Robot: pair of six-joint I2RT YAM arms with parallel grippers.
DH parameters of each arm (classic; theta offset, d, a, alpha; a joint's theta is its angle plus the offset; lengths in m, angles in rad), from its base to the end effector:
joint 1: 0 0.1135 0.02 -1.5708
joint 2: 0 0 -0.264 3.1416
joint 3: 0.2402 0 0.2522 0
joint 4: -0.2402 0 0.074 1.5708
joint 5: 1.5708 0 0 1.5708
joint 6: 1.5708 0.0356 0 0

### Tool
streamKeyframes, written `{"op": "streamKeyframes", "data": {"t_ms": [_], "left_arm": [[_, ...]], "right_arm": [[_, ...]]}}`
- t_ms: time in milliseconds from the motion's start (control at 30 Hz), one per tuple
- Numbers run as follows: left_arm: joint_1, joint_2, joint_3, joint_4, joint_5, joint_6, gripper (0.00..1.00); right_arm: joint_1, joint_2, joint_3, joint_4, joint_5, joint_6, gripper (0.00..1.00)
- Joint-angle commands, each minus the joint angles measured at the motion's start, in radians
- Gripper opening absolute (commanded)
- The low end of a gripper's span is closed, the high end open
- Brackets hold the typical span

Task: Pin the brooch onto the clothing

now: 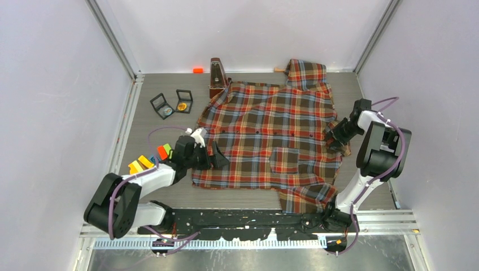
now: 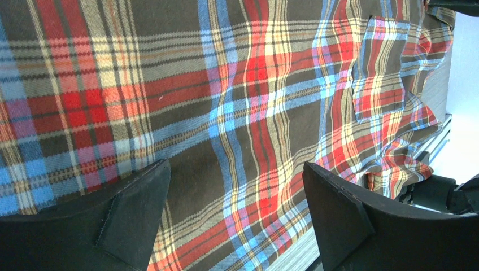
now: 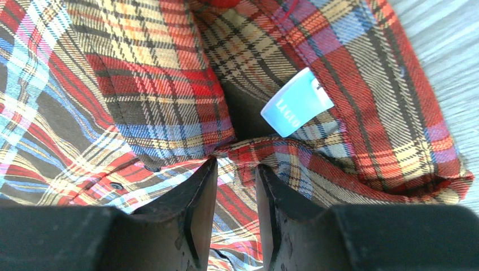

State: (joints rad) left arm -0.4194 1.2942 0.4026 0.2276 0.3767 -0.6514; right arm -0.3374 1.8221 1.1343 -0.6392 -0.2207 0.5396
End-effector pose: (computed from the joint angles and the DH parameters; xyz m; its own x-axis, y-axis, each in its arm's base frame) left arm 0.2073 -0.1068 0.1486 -0.8376 -0.2438 -0.4888 0.1703 0.7337 -0.6578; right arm 0.3227 -0.1050 0.1545 -0.6453 0.7577 -0.0979 0.7048 0.6399 0.3063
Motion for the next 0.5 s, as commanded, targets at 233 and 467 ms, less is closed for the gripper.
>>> {"op": "streamKeyframes", "data": {"t_ms": [233,467], "left_arm": [[-0.010,-0.291,-0.084,-0.296,-0.036,-0.002,0.91],[-0.009,-0.485,0.077,-0.572,-0.043,0.046,0.98]], "right_arm": [[-0.032,-0.077,-0.038,-0.010,0.171,-0.050,0.43],[0.046,-0.186,0.040,-0.082,0.174,-0.089,0.68]]}}
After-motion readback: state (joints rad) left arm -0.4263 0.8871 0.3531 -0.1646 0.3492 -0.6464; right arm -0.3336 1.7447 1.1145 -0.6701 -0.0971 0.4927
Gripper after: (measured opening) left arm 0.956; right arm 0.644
